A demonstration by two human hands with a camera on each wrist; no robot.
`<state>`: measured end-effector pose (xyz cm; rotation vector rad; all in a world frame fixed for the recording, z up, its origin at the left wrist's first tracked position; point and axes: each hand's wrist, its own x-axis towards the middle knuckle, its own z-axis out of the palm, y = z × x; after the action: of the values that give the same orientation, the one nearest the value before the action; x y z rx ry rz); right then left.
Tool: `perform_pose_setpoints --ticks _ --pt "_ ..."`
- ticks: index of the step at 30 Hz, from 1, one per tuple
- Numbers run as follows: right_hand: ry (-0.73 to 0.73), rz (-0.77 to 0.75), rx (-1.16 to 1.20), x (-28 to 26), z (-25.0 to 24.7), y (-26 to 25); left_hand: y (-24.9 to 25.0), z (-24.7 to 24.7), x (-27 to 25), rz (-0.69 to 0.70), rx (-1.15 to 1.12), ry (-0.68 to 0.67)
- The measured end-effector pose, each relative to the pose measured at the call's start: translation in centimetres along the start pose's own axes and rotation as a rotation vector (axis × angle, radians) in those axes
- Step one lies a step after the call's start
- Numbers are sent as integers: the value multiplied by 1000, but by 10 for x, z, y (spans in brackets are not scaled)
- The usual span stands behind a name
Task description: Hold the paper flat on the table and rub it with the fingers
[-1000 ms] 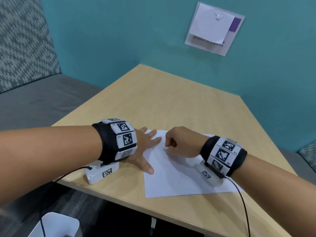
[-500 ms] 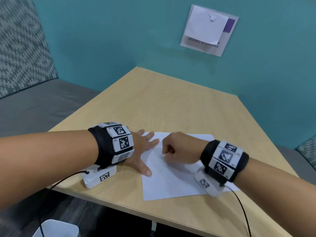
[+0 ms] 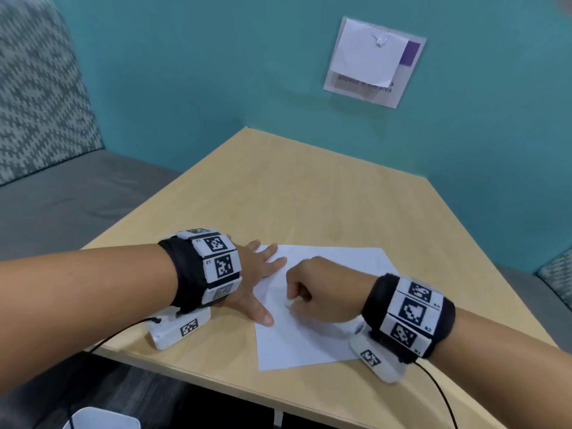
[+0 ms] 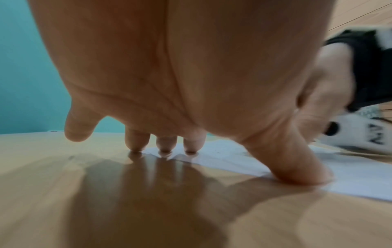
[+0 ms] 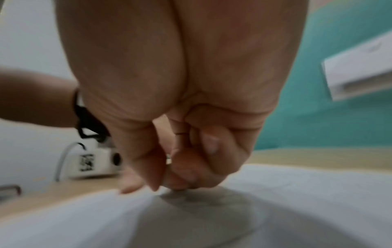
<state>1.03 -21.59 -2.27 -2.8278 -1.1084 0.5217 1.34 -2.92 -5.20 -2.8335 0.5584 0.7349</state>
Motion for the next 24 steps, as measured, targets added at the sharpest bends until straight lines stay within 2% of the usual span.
perform_pose_setpoints --ticks 2,6,10,15,18,21,24 --pt "-10 -21 15 0 0 -2 0 -1 0 -2 5 -1" --pt "66 74 50 8 -10 21 2 0 0 -1 -1 8" --pt "-40 -32 41 -3 1 -2 -2 2 1 7 -18 22" --pt "88 196 43 12 -21 40 0 2 4 -4 -5 27" --pt "93 207 14 15 -19 46 -2 4 5 -18 29 34" --pt "94 211 33 14 -18 47 9 -8 5 -2 100 103" --pt "94 188 37 16 -18 50 25 -24 9 65 23 97"
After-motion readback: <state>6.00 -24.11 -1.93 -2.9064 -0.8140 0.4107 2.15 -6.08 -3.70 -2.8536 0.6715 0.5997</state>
